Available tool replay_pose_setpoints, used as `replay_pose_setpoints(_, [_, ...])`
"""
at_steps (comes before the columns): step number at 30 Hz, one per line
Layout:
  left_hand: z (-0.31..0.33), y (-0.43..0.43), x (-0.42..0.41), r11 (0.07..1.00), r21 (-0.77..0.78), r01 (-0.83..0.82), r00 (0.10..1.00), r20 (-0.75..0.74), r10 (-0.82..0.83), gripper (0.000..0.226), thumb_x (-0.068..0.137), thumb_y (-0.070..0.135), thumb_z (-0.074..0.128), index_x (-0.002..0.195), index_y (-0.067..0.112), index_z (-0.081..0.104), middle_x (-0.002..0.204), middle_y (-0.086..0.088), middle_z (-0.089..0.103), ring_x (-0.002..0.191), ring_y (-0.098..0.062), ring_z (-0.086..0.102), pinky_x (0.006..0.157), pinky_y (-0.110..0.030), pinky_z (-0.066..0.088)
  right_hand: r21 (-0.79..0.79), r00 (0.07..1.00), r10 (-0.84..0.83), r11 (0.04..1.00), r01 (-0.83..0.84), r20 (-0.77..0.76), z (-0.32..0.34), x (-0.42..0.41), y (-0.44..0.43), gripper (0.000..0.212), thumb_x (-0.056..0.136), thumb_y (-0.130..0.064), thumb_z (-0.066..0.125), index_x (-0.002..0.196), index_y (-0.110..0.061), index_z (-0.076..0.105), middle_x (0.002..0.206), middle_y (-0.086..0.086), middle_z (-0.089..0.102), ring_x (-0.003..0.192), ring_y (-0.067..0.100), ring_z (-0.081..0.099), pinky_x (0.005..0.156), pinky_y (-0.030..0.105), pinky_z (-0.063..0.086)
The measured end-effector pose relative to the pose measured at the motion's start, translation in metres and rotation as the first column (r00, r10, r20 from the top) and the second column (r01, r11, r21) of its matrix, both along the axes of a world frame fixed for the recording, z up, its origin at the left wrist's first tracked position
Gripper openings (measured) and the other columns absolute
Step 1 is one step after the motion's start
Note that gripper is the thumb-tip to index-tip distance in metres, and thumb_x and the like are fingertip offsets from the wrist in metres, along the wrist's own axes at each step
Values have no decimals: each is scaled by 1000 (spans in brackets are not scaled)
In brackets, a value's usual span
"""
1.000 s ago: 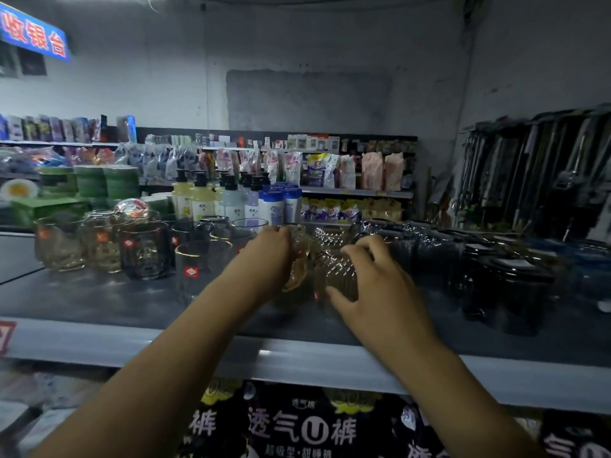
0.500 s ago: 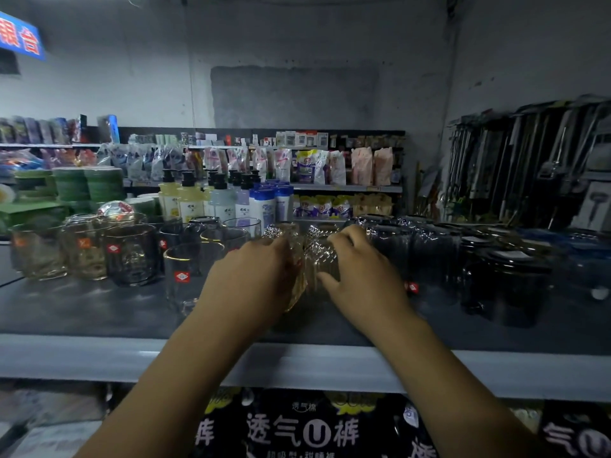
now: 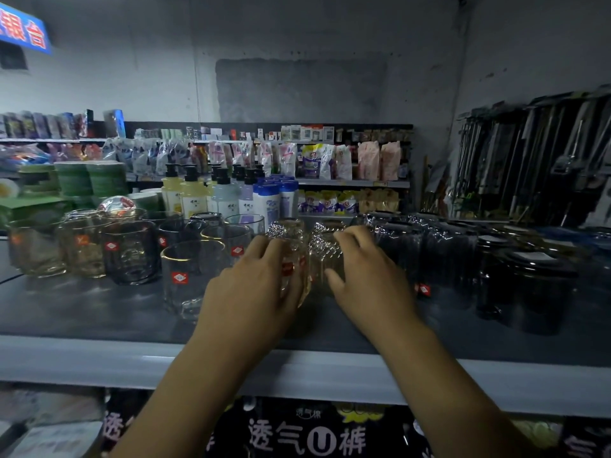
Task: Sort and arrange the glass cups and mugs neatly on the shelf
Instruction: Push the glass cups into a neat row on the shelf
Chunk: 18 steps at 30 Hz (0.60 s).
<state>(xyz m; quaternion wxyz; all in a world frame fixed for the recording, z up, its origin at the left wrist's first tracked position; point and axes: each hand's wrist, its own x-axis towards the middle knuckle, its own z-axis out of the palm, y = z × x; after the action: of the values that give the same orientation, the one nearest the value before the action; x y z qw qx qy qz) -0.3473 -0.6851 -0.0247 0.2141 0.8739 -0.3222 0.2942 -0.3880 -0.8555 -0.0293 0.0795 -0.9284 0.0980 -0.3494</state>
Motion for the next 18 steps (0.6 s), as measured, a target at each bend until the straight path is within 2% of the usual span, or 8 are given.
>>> replay_pose_setpoints(5, [8, 0, 14, 997, -9, 77, 996, -33, -77, 27, 97, 48, 50, 105, 24, 60, 102, 3, 58, 88, -26, 63, 76, -44, 57, -12, 999, 18, 1000, -18, 30, -2, -1, 0, 55, 96, -35, 61, 145, -20, 42, 150, -5, 36, 124, 23, 55, 87, 36, 50])
replay_pose_setpoints(8, [7, 4, 18, 980, -155, 128, 992, 10, -128, 19, 95, 38, 63, 91, 20, 67, 89, 3, 63, 80, -22, 62, 73, -43, 56, 12, 993, 43, 999, -45, 109, -2, -3, 0, 46, 97, -25, 60, 140, -17, 49, 144, -2, 43, 115, 26, 59, 88, 40, 54])
replay_pose_setpoints(10, [-1, 8, 14, 948, -276, 155, 988, 55, -146, 17, 96, 33, 67, 87, 18, 66, 82, 3, 65, 74, -21, 63, 68, -44, 55, 22, 972, 91, 995, -98, 218, 0, -4, 0, 35, 96, -19, 61, 130, -13, 56, 132, 2, 51, 96, 25, 63, 80, 40, 55])
replay_pose_setpoints(12, [-7, 11, 8, 899, -399, 180, 984, 68, -167, 19, 97, 31, 66, 85, 16, 64, 77, 1, 65, 69, -20, 66, 65, -46, 55, 55, 931, 159, 981, -187, 329, 4, -5, 2, 21, 95, -18, 63, 115, -12, 64, 114, 1, 58, 75, 17, 60, 70, 31, 51])
replay_pose_setpoints(14, [-10, 13, 0, 817, -544, 190, 977, 26, -210, 19, 99, 31, 64, 87, 17, 63, 76, 1, 67, 66, -16, 69, 64, -46, 57, 193, 902, 195, 939, -286, 386, 6, -8, 7, 9, 95, -23, 67, 100, -16, 68, 101, -3, 64, 68, 7, 61, 66, 18, 49])
replay_pose_setpoints(15, [-11, 12, -5, 757, -625, 192, 966, -17, -260, 17, 99, 30, 63, 89, 17, 63, 76, 1, 68, 66, -14, 71, 64, -43, 59, 323, 896, 213, 879, -349, 389, 7, -10, 11, 11, 94, -30, 67, 98, -19, 68, 98, -4, 68, 69, 6, 65, 68, 20, 54])
replay_pose_setpoints(16, [-10, 11, -11, 675, -712, 193, 942, -60, -332, 15, 100, 26, 63, 92, 14, 64, 75, -1, 70, 66, -13, 72, 64, -40, 61, 486, 890, 232, 770, -414, 392, 7, -12, 15, 17, 93, -38, 68, 99, -21, 69, 97, -4, 71, 75, 8, 70, 73, 29, 60])
replay_pose_setpoints(18, [-8, 8, -24, 441, -884, 157, 841, -114, -529, 17, 101, 20, 60, 99, 4, 65, 79, -8, 74, 72, -19, 76, 66, -34, 64, 756, 868, 263, 426, -497, 422, 10, -18, 25, 30, 89, -48, 70, 106, -24, 69, 100, -2, 75, 92, 18, 74, 83, 49, 62])
